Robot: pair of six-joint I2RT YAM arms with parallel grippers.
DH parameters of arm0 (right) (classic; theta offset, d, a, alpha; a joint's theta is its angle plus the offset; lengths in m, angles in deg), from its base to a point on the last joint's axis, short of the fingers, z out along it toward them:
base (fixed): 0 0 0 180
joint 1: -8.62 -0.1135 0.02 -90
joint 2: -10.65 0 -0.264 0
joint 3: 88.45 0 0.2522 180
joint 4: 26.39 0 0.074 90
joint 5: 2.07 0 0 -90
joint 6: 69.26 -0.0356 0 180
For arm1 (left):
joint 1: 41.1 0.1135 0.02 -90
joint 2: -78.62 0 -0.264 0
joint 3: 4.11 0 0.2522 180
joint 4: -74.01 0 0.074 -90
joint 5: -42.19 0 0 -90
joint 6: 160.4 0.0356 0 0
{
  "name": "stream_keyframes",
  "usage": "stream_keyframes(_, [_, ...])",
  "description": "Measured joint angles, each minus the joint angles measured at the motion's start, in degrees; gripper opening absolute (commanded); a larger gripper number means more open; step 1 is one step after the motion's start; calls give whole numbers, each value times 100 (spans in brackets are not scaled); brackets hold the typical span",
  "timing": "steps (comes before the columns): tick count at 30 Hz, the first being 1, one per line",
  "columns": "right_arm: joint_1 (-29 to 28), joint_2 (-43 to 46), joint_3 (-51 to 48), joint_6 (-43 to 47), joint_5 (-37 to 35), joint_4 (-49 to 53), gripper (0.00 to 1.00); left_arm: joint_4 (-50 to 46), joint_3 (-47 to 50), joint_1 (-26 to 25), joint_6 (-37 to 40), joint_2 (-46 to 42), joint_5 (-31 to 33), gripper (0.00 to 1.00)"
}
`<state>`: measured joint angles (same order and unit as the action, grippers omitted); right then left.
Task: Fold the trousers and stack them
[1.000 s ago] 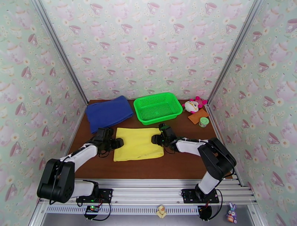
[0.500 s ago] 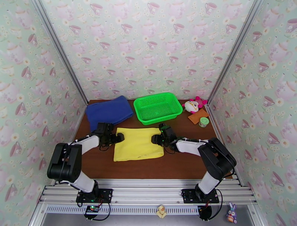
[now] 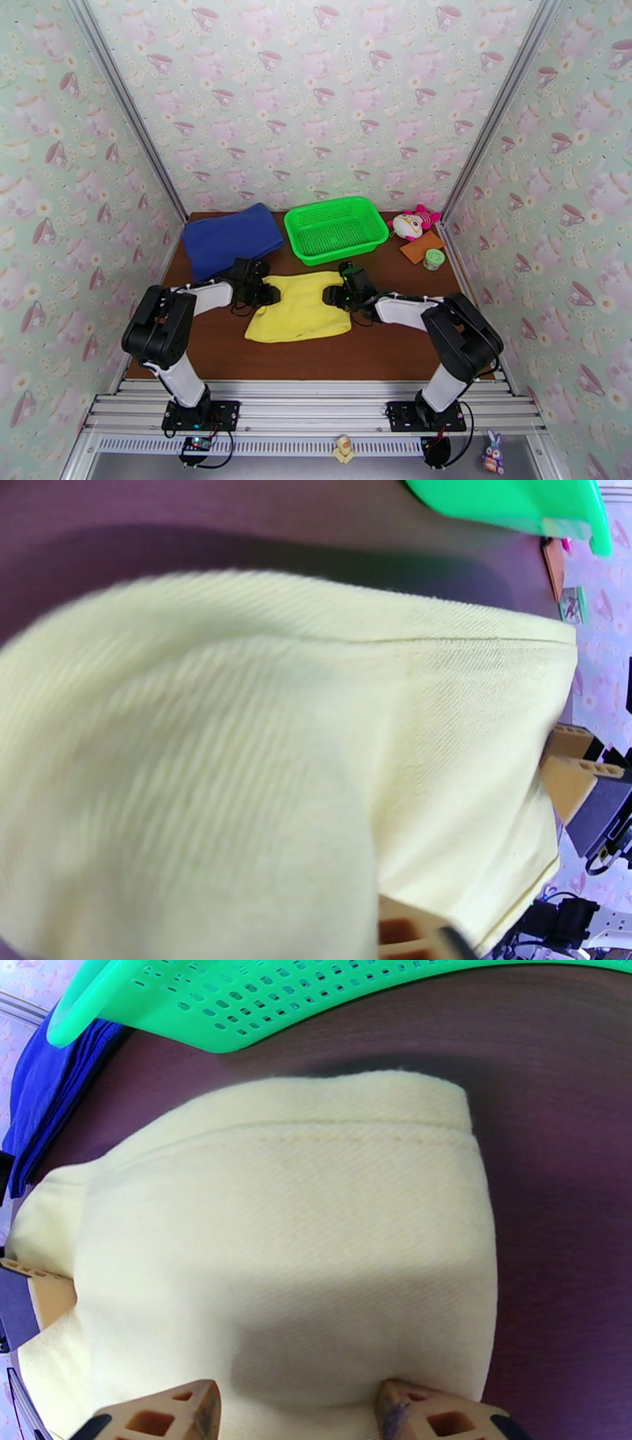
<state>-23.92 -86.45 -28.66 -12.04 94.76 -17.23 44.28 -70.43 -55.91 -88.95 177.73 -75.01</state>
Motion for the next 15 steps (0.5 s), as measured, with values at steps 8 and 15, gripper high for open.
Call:
stream_keyframes(8, [0, 267, -164, 216, 190, 168, 99, -2144, -1152, 280, -50, -1174, 739, 0])
stream_keyframes(15, [0, 671, -297, 457, 586, 166, 99, -4094, -3689, 498, -614, -1071, 1451, 0])
